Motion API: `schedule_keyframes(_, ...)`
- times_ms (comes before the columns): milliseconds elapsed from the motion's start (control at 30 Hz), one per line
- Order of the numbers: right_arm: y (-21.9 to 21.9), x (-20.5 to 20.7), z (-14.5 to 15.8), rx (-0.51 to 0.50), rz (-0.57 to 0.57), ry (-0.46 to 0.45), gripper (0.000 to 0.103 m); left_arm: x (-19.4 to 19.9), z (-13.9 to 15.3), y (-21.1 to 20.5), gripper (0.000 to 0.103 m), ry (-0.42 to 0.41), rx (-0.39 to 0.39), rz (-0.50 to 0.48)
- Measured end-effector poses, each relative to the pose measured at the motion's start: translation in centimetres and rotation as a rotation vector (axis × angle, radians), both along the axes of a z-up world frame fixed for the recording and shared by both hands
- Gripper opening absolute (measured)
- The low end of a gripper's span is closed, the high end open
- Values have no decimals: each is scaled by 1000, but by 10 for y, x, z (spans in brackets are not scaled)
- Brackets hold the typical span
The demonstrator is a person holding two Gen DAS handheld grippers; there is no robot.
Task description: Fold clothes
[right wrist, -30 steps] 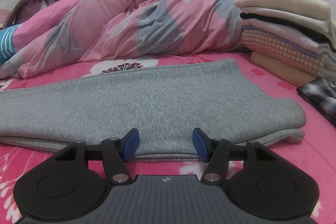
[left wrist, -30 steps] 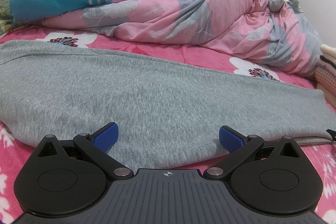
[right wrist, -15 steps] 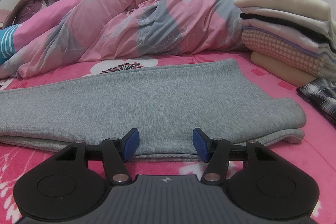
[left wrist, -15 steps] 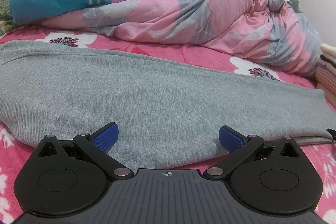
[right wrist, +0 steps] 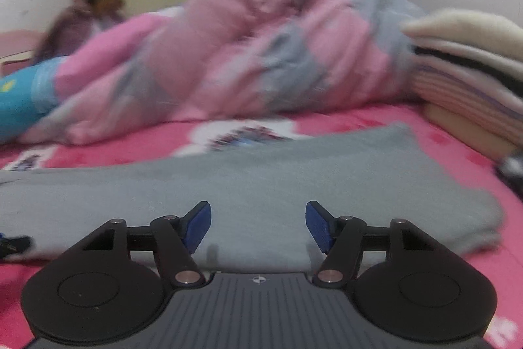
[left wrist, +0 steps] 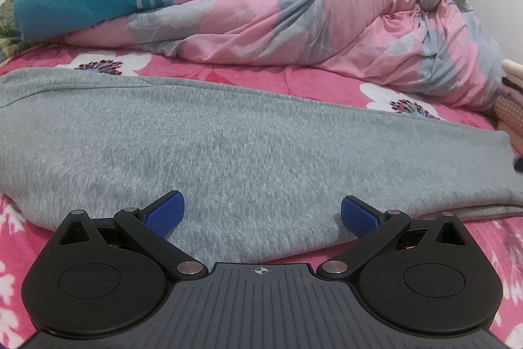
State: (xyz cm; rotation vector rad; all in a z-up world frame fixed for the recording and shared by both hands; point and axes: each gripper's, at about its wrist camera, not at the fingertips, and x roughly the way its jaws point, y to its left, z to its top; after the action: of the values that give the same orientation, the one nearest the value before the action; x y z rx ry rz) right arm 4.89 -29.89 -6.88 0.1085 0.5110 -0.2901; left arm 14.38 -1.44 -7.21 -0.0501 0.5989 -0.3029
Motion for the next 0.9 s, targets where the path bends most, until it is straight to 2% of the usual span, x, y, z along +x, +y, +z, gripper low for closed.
schedule_keyframes(67,15,12,3,8,51,-6,75,0,0,0,103,0,3,0)
schedule_keyframes(133,29,23,5,16,102,-12,75,0,0,-1,103,0,9,1)
schedule_keyframes(200,44,35,7,24,152,-17,84,0,0,-3,103,-1,21,3)
schedule_keyframes(233,50,42,-5,9,171,31,94,0,0,-4,103,-2,28,4)
schedule_keyframes(300,61,57,-31,-20,207,127,102,0,-2,-6,103,-4,42,6)
schedule_keyframes(367,66,57,-26,-43,205,131,103,-1,-2,-7,103,-6,51,8)
schedule_keyframes(900,63,52,-29,-14,205,100,103,-2,-2,-10,103,-12,63,17)
